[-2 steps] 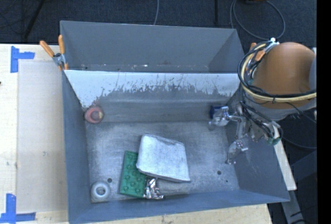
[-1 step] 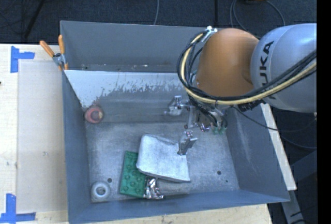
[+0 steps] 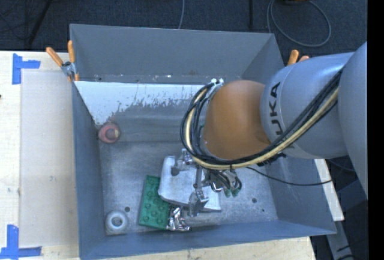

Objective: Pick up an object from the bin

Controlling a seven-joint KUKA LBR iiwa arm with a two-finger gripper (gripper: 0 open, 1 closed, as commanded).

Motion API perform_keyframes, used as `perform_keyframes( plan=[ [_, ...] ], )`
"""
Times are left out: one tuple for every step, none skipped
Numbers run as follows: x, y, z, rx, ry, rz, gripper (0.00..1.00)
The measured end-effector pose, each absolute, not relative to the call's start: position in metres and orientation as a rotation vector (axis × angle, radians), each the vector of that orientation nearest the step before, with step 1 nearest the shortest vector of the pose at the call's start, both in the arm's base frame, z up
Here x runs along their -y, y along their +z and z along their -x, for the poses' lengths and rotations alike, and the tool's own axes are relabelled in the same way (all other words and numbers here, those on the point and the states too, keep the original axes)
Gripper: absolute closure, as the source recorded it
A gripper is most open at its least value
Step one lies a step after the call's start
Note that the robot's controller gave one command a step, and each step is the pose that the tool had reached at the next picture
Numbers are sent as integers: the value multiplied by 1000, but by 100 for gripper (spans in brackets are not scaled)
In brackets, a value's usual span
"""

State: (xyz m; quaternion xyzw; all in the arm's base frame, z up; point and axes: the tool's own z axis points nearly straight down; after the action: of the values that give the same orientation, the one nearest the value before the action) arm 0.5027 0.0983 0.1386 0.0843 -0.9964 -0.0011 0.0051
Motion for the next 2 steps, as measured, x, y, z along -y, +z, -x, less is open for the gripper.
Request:
perform_keyframes(
  plan=[
    [-133,92,-488,3157,-14,-112,0],
    [-128,87,-483,3138,-1,-110,100]
  ],
)
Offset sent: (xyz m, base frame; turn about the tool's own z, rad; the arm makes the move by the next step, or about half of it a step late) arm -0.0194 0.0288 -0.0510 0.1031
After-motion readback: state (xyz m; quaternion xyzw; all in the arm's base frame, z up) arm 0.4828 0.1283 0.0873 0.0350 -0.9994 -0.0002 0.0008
